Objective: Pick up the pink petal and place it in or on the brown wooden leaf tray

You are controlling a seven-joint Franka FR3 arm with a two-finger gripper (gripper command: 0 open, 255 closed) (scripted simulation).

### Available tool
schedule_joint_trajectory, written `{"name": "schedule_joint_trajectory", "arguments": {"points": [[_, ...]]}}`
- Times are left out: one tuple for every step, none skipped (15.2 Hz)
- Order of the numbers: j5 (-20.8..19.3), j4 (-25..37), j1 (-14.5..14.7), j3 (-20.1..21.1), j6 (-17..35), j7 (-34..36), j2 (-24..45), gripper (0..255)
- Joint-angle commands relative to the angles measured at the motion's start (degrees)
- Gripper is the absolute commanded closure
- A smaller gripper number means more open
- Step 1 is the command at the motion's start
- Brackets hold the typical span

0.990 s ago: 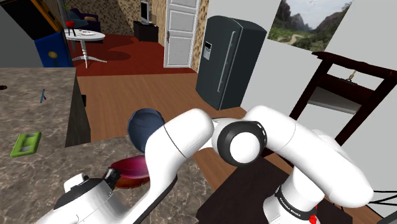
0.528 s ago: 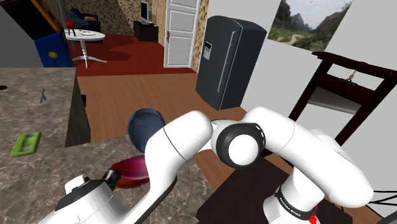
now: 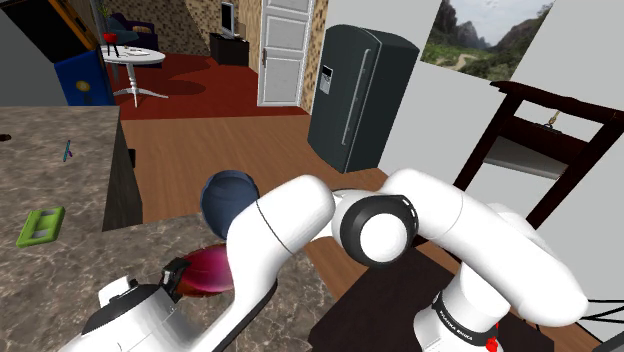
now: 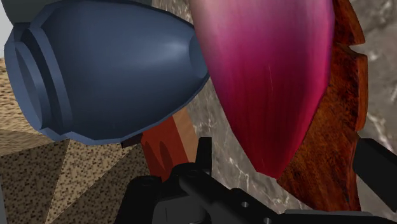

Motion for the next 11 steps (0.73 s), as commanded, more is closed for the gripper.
{"name": "schedule_joint_trajectory", "arguments": {"points": [[0.6,0.8,1.4,0.6,-1.5,-0.2,-0.3,0],[1.0,1.9,2.5,0.9,-2.6,-0.6,-0.3,0],[1.2,2.8,3.4,1.2,-3.4,-0.9,-0.2,0],[1.2,2.8,3.4,1.2,-3.4,-0.9,-0.2,0],[1.2,2.8,3.4,1.2,-3.4,-0.9,-0.2,0],[1.2,2.8,3.4,1.2,-3.4,-0.9,-0.2,0],[1.2,2.8,3.4,1.2,-3.4,-0.9,-0.2,0],[1.2,2.8,3.4,1.2,-3.4,-0.9,-0.2,0],[1.2,2.8,3.4,1.2,-3.4,-0.9,-0.2,0],[1.2,2.8,3.4,1.2,-3.4,-0.9,-0.2,0],[1.2,2.8,3.4,1.2,-3.4,-0.9,-0.2,0]]}}
